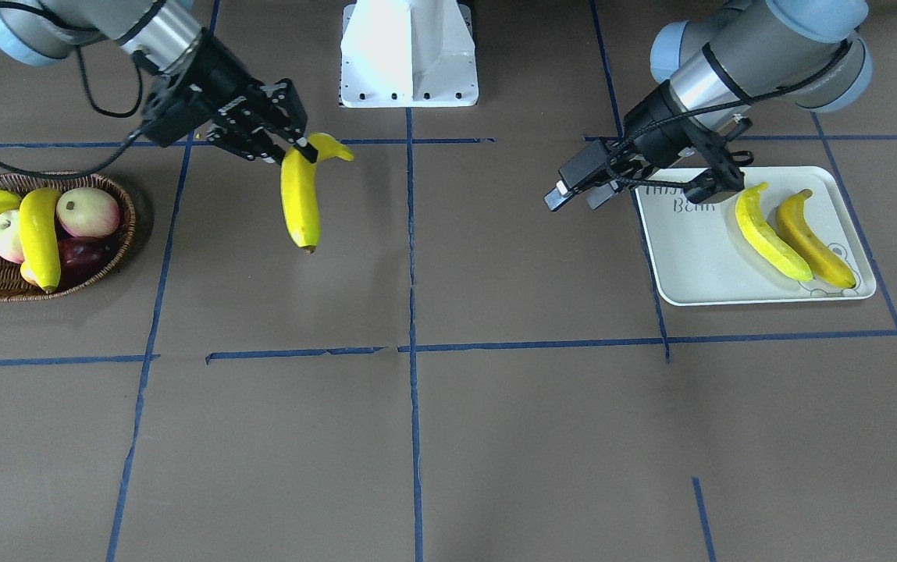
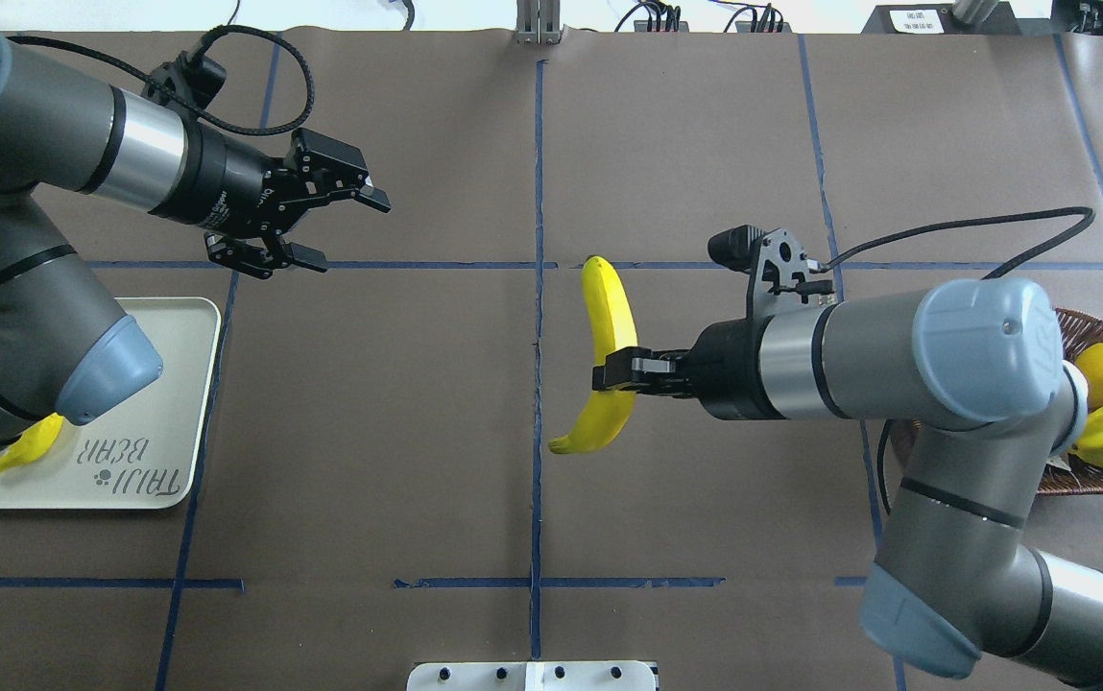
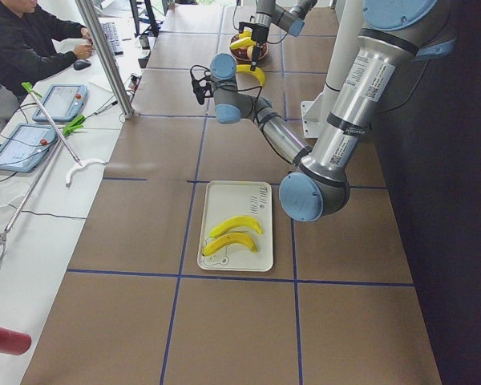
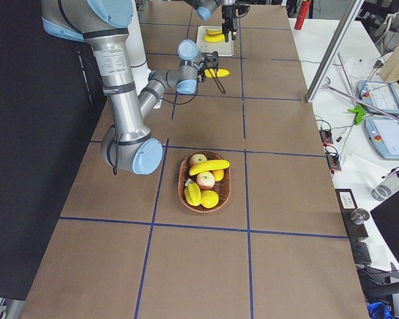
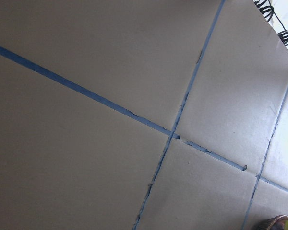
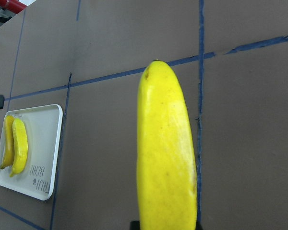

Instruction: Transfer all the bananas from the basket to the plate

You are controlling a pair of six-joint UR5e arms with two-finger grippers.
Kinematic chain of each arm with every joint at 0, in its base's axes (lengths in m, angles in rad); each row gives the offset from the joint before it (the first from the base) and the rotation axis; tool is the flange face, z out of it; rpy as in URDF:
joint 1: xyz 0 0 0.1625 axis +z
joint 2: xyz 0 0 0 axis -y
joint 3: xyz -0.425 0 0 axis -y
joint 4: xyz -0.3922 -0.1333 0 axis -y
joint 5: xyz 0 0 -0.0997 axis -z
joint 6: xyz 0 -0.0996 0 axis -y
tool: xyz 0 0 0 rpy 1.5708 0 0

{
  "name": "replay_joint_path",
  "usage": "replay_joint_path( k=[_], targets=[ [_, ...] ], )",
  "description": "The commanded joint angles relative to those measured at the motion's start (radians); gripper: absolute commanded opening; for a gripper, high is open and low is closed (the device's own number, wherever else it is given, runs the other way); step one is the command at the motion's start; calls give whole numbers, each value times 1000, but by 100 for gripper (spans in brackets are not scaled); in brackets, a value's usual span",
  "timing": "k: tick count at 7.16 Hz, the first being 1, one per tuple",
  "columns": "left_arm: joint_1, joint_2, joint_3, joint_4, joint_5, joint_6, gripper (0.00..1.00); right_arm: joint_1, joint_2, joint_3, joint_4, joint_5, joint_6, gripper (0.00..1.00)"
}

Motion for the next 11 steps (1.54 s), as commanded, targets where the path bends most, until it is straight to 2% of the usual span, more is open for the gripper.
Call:
replay_joint_path(
  k=[1, 2, 3, 4, 6, 7, 8, 9, 10, 11],
  targets=[
    [64, -60, 19, 1, 7, -3, 99, -80, 35, -8, -4, -82, -8, 1],
    [120, -90, 19, 1, 31, -3, 99, -80, 62, -31, -4, -85, -8, 1],
    [194, -138, 36, 3, 126, -11, 99, -81, 81, -45, -4, -85, -7, 1],
    [237, -155, 42, 1, 169, -45, 99, -81, 87, -51, -4, -85, -7, 1],
    [266, -170, 70, 0, 190, -45, 99, -81, 88, -49, -2, -85, -8, 1],
    [274, -169, 79, -1, 193, -45, 95, -81, 90, -48, -2, -85, -8, 1],
    [276, -167, 79, -2, 193, -40, 10, -81, 90, -48, -2, -85, -8, 1],
    [274, -167, 79, -16, 193, -39, 0, -80, 88, -46, -2, -85, -8, 1],
    [274, -166, 79, -17, 191, -40, 0, -81, 90, -46, -2, -85, -7, 38],
    [273, -167, 79, -17, 191, -46, 0, -81, 93, -42, -2, -88, 2, 99]
  ],
)
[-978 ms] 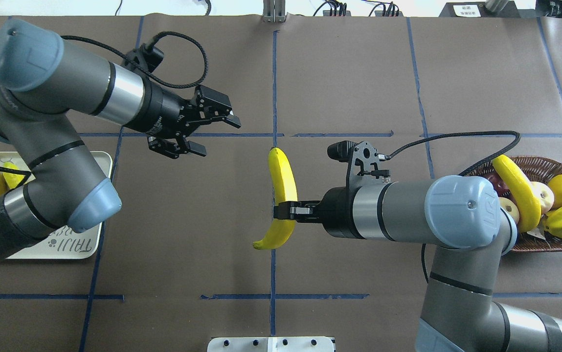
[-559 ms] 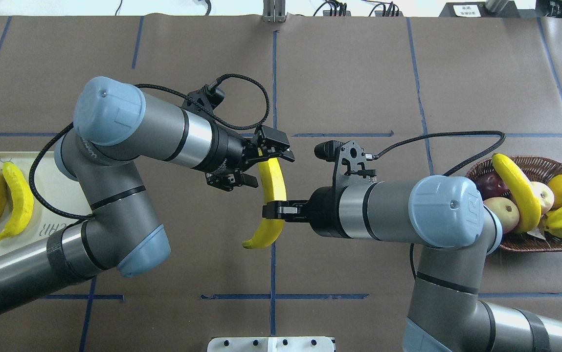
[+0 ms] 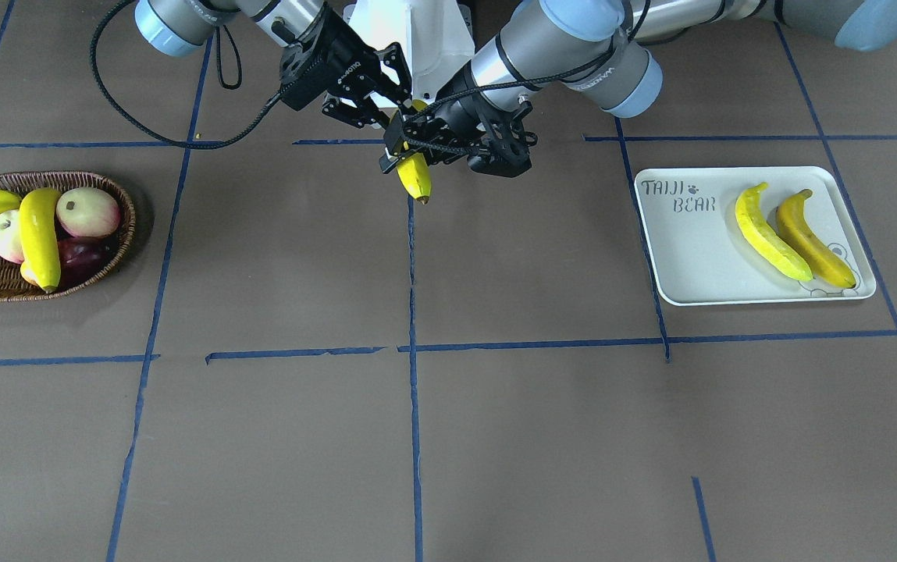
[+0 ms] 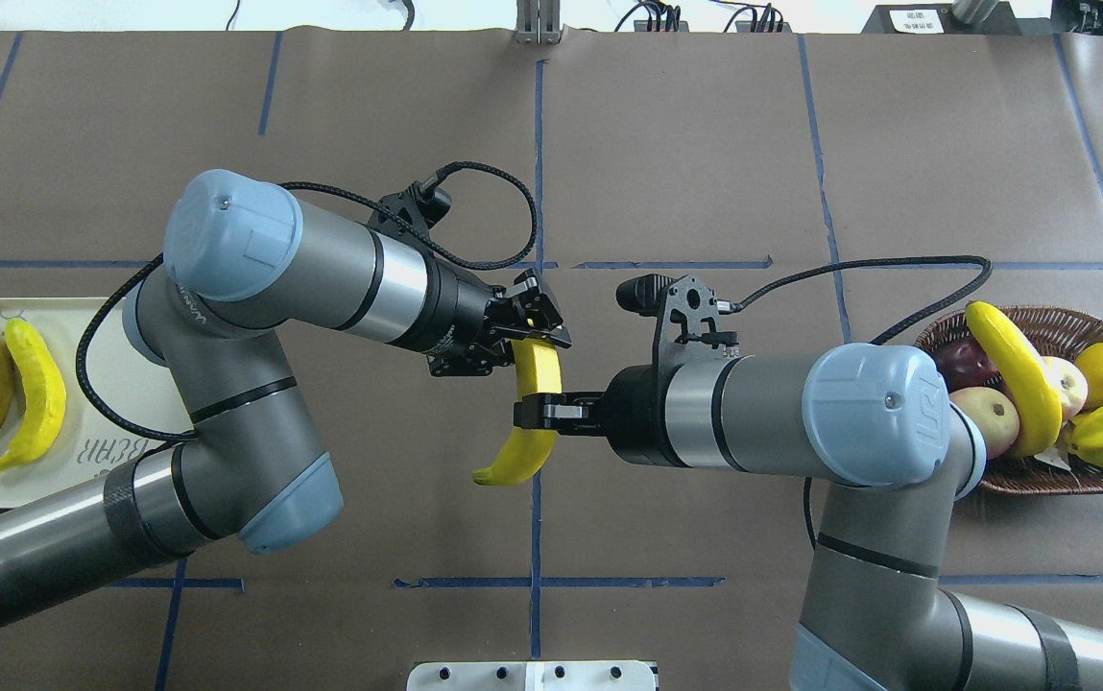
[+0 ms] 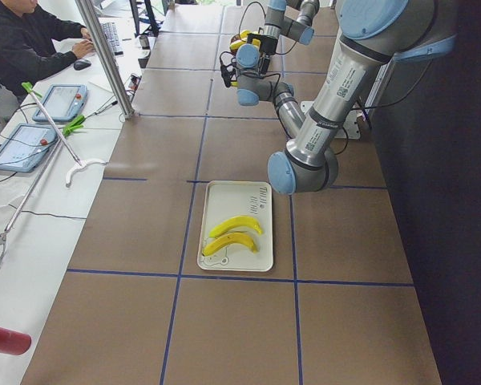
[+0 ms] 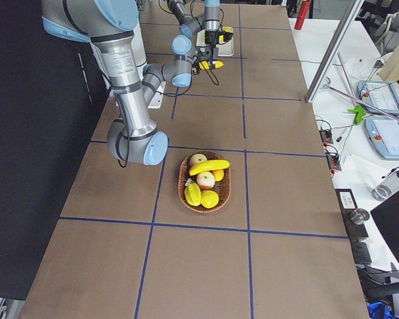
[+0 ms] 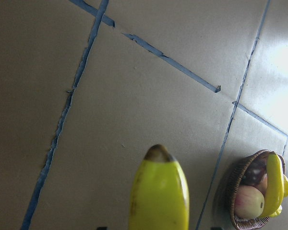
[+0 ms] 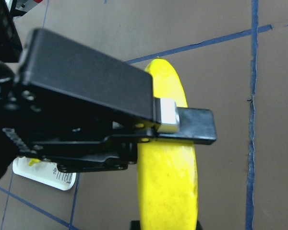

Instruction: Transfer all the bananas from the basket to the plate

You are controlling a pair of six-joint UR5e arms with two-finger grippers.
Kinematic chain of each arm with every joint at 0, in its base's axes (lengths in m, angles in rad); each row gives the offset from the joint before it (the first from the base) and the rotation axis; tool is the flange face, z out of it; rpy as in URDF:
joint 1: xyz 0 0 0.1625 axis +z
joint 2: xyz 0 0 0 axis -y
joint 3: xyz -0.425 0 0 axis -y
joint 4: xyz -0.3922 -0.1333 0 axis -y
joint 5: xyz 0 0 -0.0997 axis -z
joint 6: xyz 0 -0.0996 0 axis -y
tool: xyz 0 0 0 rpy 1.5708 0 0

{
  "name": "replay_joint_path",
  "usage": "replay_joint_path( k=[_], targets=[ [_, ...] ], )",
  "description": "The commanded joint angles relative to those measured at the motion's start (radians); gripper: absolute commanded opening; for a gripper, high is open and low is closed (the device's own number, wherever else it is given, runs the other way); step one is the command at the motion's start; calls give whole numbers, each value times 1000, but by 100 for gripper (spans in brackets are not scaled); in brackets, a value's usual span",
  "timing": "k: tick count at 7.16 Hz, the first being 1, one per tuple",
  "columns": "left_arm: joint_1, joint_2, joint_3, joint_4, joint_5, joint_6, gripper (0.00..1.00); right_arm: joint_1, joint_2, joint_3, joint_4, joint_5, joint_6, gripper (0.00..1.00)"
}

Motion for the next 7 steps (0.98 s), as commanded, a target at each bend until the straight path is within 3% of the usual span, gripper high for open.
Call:
replay_joint_path(
  k=[1, 3, 4, 5, 6, 7],
  targets=[
    [-4, -1, 0, -2, -1, -7, 0, 1, 3, 5, 0, -1, 9, 100],
    [-39, 11, 0, 5, -5, 4, 0, 9, -2, 20, 0, 4, 9, 100],
    [-97, 66, 0, 16, -43, 13, 0, 22, -6, 28, -1, 10, 9, 100],
    [-189, 146, -3, 31, -157, 73, 0, 39, -14, 55, -45, 11, 9, 100],
    [-294, 251, -18, 35, -231, 163, 0, 53, -31, 142, -195, 23, 6, 100],
    [-330, 366, -20, 35, -225, 267, 0, 79, -31, 205, -339, 31, 0, 100]
  ],
)
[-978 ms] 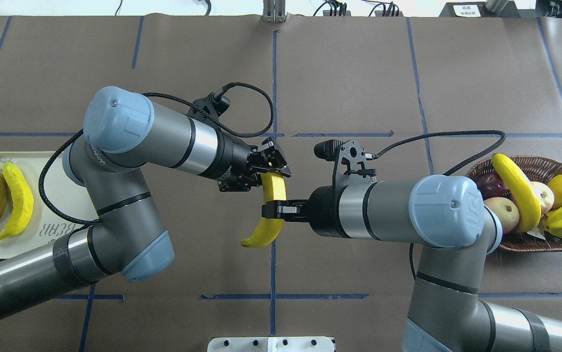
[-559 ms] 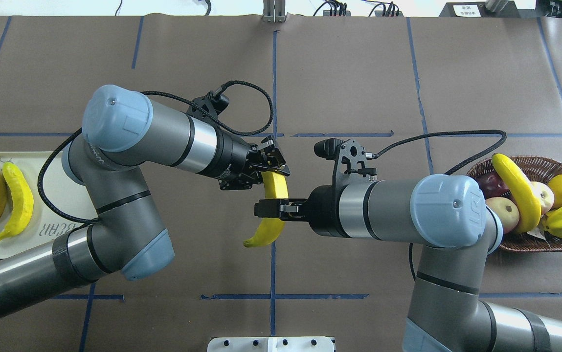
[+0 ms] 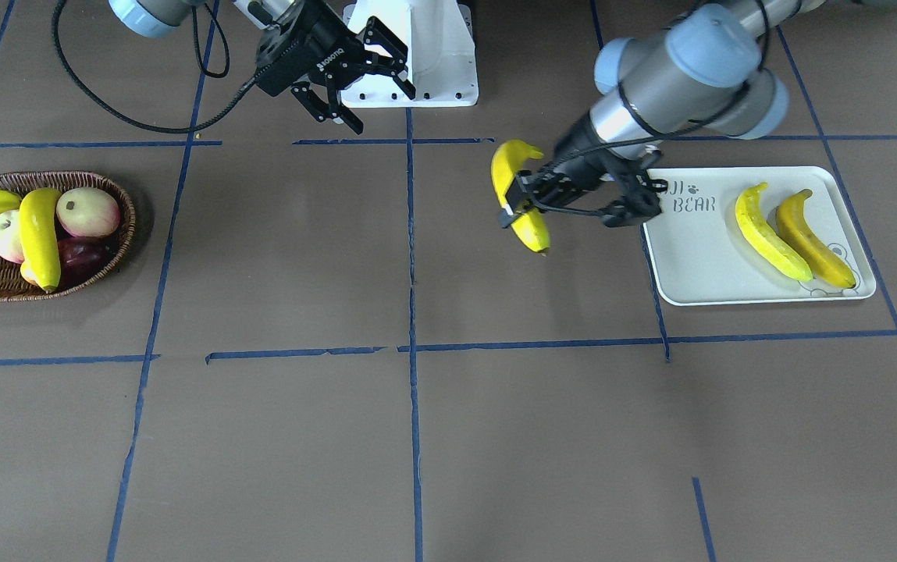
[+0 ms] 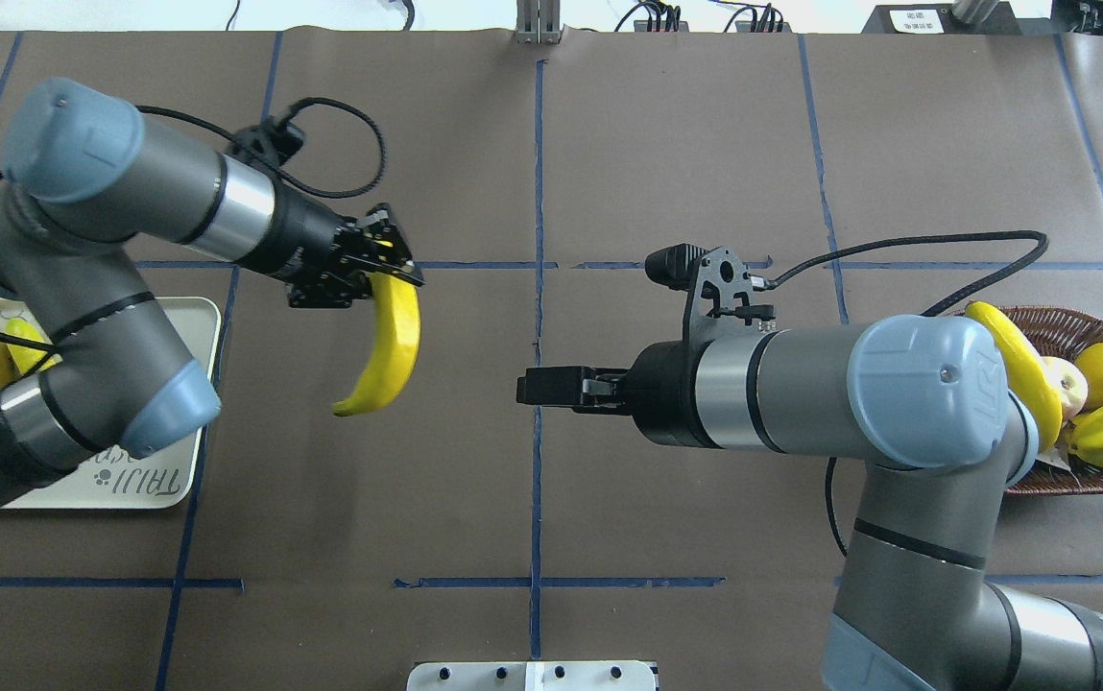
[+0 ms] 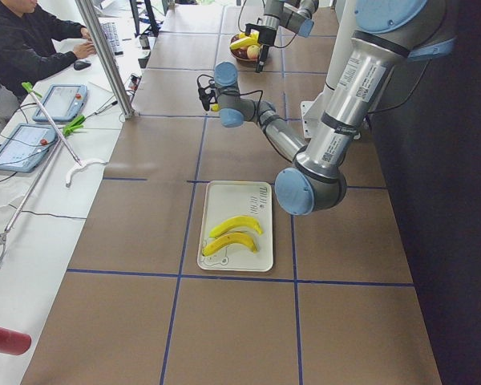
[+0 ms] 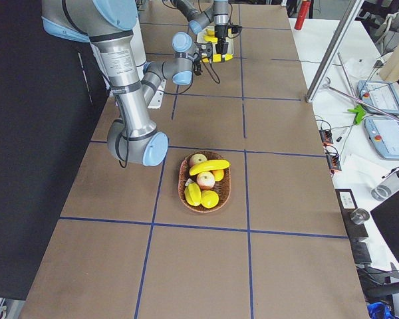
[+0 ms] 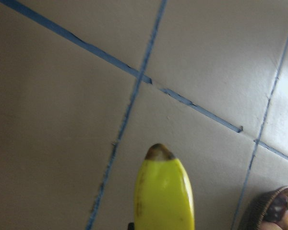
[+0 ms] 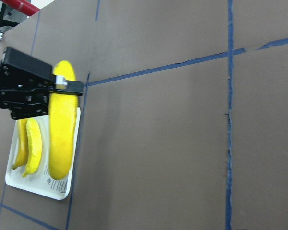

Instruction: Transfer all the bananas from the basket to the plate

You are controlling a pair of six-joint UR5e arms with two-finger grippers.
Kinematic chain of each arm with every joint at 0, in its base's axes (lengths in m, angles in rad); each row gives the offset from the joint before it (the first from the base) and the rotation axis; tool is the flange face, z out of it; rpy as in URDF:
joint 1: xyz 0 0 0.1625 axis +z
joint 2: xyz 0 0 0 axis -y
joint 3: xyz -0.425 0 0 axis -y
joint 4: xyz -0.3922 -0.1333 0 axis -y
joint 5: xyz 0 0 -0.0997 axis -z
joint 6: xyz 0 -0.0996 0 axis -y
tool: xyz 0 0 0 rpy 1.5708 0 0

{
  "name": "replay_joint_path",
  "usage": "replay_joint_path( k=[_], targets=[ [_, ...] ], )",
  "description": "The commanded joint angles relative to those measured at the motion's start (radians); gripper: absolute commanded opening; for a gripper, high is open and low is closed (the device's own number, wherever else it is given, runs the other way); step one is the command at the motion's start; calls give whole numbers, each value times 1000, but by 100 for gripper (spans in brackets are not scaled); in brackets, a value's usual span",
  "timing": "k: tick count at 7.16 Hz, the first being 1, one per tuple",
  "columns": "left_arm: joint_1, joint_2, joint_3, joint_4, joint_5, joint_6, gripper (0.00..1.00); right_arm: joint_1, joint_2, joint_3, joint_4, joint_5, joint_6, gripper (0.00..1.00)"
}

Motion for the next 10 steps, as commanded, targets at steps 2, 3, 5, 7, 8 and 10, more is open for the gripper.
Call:
replay_joint_path(
  k=[2, 3, 5, 7, 8, 10],
  targets=[
    [-99, 351, 15, 2, 70, 334, 0, 80, -63, 116, -240, 19, -19, 100],
    [-98, 388, 38, 3, 121, 369, 0, 115, -98, 112, -241, 33, -92, 100],
    [-85, 429, 50, 3, 208, 369, 11, 166, -138, 106, -241, 42, -153, 100],
    [-78, 420, 53, 2, 222, 370, 100, 212, -151, 86, -241, 91, -190, 100],
    [-78, 418, 49, 2, 221, 370, 100, 240, -169, 87, -241, 122, -217, 100],
    [-79, 413, 6, 3, 157, 370, 100, 306, -277, 89, -235, 188, -348, 100]
  ],
)
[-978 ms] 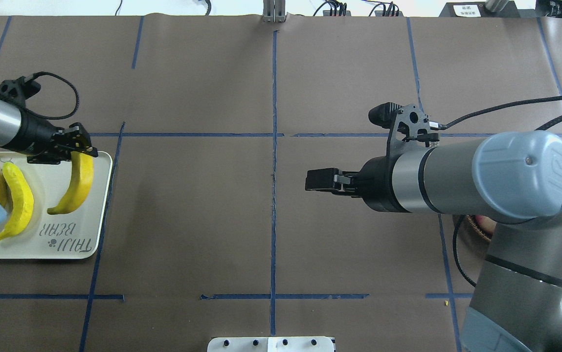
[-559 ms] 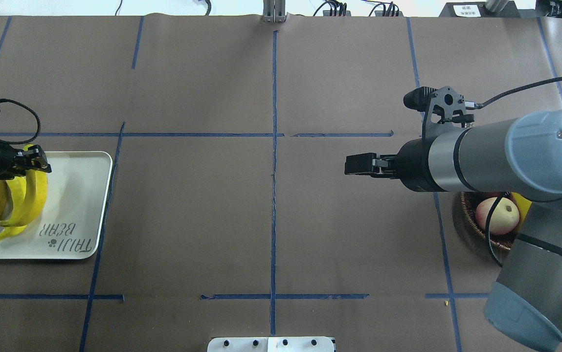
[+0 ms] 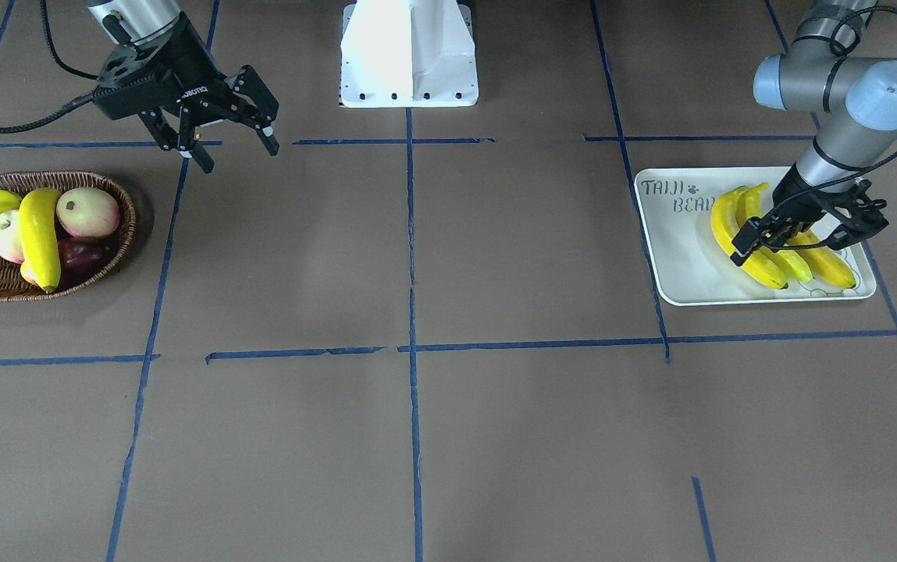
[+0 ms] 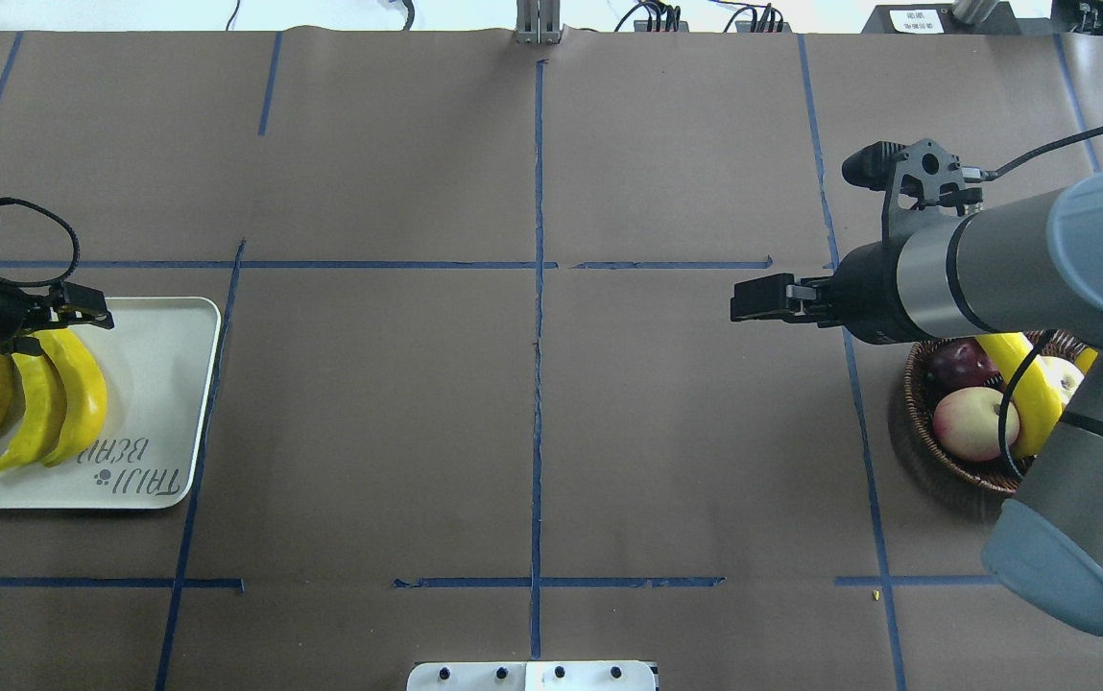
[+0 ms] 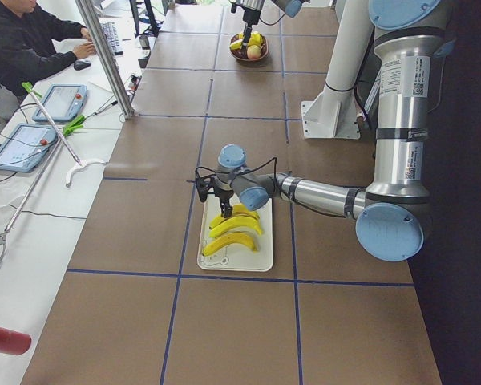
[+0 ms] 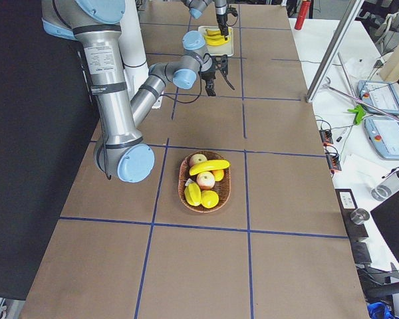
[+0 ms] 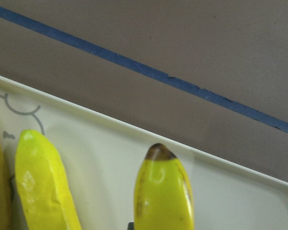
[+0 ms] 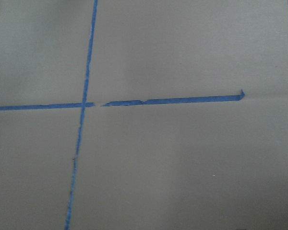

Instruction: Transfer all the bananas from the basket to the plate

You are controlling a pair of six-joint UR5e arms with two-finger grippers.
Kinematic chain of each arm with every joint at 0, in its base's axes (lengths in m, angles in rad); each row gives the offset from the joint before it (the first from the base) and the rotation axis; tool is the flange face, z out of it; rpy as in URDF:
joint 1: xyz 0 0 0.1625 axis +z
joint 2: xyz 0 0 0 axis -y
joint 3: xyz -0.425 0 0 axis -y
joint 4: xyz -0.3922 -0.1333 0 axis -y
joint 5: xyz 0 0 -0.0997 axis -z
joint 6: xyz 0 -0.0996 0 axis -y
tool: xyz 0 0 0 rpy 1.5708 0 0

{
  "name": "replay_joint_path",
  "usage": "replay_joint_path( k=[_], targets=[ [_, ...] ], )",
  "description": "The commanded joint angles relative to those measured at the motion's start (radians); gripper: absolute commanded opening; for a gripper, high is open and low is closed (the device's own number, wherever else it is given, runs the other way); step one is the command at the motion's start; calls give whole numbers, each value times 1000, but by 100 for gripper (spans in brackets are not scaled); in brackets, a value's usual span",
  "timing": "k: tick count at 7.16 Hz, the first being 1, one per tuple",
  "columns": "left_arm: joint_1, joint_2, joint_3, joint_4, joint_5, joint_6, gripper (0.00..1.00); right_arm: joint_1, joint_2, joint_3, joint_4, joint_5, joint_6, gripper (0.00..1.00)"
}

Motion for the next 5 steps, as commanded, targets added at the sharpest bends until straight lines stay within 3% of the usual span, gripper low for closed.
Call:
replay_joint_path(
  k=[1, 3, 5],
  targets=[
    [-18, -5, -68, 3, -94, -3, 100, 72, -161, 5, 15, 59, -206, 100],
    [-21, -25, -107, 32, -101, -5, 100, 177, -266, -10, 14, 153, -395, 100],
    [-19, -119, -109, 123, -98, -18, 100, 231, -365, -74, 13, 152, -656, 100]
  ],
)
